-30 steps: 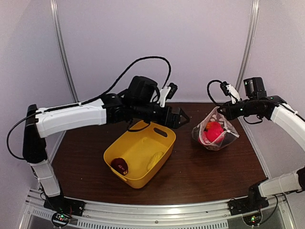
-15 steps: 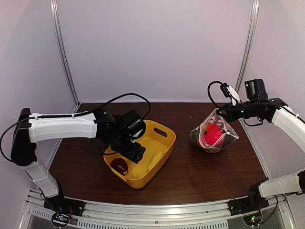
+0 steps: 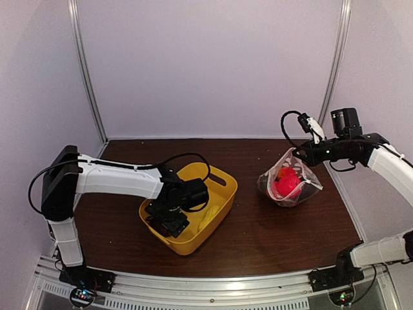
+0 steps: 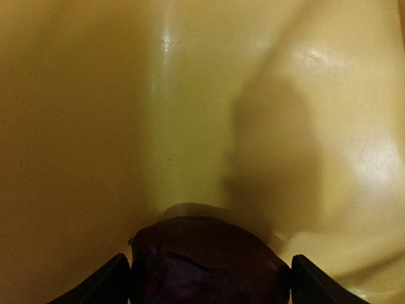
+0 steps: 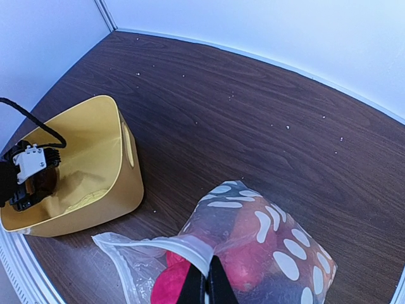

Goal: Place the food in the zip-top bag and seal the zipper
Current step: Pick up the fake fruit from the bin, then place the fake fruit in the zipper food storage bag.

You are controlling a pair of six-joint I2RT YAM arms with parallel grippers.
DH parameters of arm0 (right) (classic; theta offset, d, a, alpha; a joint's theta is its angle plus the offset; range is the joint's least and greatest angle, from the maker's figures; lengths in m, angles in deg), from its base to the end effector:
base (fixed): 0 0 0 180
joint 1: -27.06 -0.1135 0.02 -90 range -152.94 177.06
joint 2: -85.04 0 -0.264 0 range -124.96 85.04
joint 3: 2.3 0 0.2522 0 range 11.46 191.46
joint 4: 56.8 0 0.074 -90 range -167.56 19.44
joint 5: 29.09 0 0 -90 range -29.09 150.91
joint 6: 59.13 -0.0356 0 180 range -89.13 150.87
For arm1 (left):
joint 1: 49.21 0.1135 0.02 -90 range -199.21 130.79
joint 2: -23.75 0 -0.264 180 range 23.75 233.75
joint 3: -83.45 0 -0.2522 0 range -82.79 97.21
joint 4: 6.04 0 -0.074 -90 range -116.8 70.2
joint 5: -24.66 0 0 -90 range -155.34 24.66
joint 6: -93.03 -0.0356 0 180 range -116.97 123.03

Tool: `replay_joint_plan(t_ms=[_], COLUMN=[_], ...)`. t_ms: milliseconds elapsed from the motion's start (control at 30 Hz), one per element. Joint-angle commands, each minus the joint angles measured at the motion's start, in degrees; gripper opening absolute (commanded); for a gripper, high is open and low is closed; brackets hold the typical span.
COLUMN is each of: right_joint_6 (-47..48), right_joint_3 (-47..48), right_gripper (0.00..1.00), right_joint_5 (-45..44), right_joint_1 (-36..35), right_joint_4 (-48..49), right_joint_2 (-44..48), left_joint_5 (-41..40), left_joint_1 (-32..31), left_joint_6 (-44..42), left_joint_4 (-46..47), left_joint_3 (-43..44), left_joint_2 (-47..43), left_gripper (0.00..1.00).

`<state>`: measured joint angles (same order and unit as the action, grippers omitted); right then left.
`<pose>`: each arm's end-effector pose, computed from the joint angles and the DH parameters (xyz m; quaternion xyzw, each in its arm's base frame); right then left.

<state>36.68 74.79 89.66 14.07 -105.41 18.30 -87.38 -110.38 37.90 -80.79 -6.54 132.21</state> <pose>0.2363 0.0721 0.3362 -0.2492 0.8422 0.2494 0.4079 0.1741 -0.2887 0.1773 0.2284 0.9542 0.1482 0.1237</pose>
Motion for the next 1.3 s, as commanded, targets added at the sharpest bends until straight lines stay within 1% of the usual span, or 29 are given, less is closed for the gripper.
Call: replay_joint_plan(t_ms=[0,133,200,367,433,500,533,600,700,733,800,900,1000,1133,1267], right_joint_6=[-0.44,-0.44,-0.44,-0.18,-0.11,-0.22,-0.35,-0.65,-1.41,-1.75,-2.63,-4.02,-5.4,-7.65,-9.33], right_joint_3=[-0.5,-0.08,-0.12,-0.48,-0.57,-0.51,-0.28,0.16,1.32,1.98,2.94,4.23,5.21,6.44,7.31], right_gripper=[0.0,0.0,0.0,0.0,0.0,0.0,0.0,0.0,0.0,0.0,0.0,0.0,0.0,0.0,0.0], right_joint_5=[1.06,1.04,0.89,0.35,0.25,0.25,0.37,0.7,2.0,2.45,3.11,4.48,6.27,8.72,11.39], right_joint_1=[-0.19,-0.15,-0.19,-0.19,-0.19,-0.19,-0.19,-0.19,-0.19,-0.19,-0.19,-0.19,-0.19,-0.19,-0.19], right_joint_4=[1.04,0.68,0.64,0.32,0.31,0.21,0.18,0.13,-0.34,-0.62,-1.09,-1.68,-2.18,-2.47,-2.64], right_joint_2=[1.37,1.28,1.34,2.01,2.18,2.1,1.94,1.53,0.54,0.22,-0.4,-1.26,-2.2,-2.67,-2.6], left_joint_5=[-6.3,-5.73,-5.11,-4.66,-3.33,-0.4,2.26,9.49,19.99,21.73,26.79,31.74,35.03,34.35,29.56], left_joint_1=[-1.14,-2.1,-2.41,-2.44,-2.46,-2.47,-2.42,-2.55,-2.72,-2.81,-2.88,-3.13,-3.63,-4.12,-4.69], left_joint_6=[0.38,-0.49,-1.32,-3.1,-4.85,-6.2,-7.39,-9.52,-9.91,-9.09,-6.94,-3.48,-0.34,1.29,1.03], left_joint_4=[-6.07,-5.46,-4.61,-3.67,-1.9,3.7,7.96,20.13,43.49,49.97,59.01,67.76,71.75,73.44,73.52], left_joint_3=[3.29,7.08,9.57,17.72,21.26,23.23,23.44,21.21,14.47,13.22,12.91,16.19,21.07,26.43,28.56], left_joint_2=[3.96,3.31,2.27,-0.32,-1.56,-4.17,-5.65,-8.8,-12.22,-12.08,-9.92,-4.31,1.96,7.78,10.77], left_gripper=[0.8,0.67,0.64,0.62,0.63,0.63,0.63,0.62,0.61,0.61,0.61,0.6,0.58,0.56,0.55])
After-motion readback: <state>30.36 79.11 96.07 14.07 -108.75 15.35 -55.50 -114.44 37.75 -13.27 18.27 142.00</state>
